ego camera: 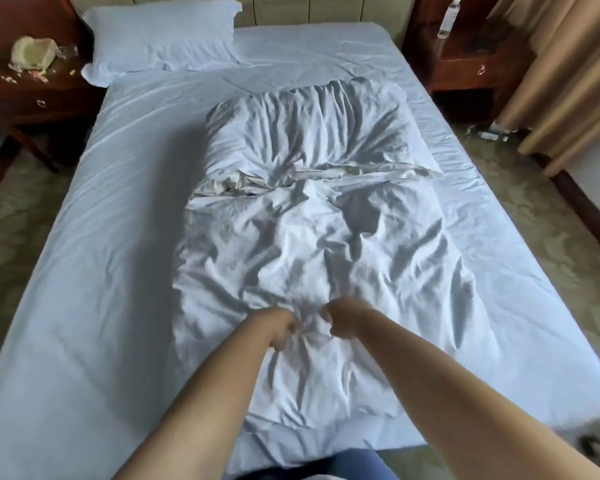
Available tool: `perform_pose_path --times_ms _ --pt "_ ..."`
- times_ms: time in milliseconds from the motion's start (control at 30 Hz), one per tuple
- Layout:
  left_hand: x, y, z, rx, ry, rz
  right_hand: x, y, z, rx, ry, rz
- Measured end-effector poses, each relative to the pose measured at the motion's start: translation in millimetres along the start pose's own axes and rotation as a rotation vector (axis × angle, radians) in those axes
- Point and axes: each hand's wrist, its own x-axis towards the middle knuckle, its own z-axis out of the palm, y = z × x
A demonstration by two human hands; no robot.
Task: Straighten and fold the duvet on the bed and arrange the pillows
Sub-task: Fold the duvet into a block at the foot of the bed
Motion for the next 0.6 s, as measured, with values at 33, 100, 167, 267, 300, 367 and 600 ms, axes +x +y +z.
perform_pose_path --times_ms 33,100,167,267,300,367,600 --pt "-5 -4 -2 -0.007 0.099 -0.017 -1 -3 1 -0.019 0.057 -0.009" --pt "-17 -13 -4 -0.009 0.215 -0.045 -3 -11 -2 -0.007 0.132 -0.025" --pt "-31 -21 -8 0.0 0.254 -0.075 -4 -21 -8 -0.002 0.221 -0.05" --pt "-46 -36 -17 0.009 0.284 -0.136 0 -32 -23 -0.007 0.333 -0.132" --pt "-52 -39 -23 0.012 0.299 -0.161 1 -34 -31 -0.019 0.346 -0.16" --pt "-63 -43 -35 0.02 0.329 -0.21 -1 -37 -50 -0.038 0.376 -0.192" --pt "-109 -48 -84 -0.002 0.464 -0.247 -17 -44 -112 -0.026 0.455 -0.222"
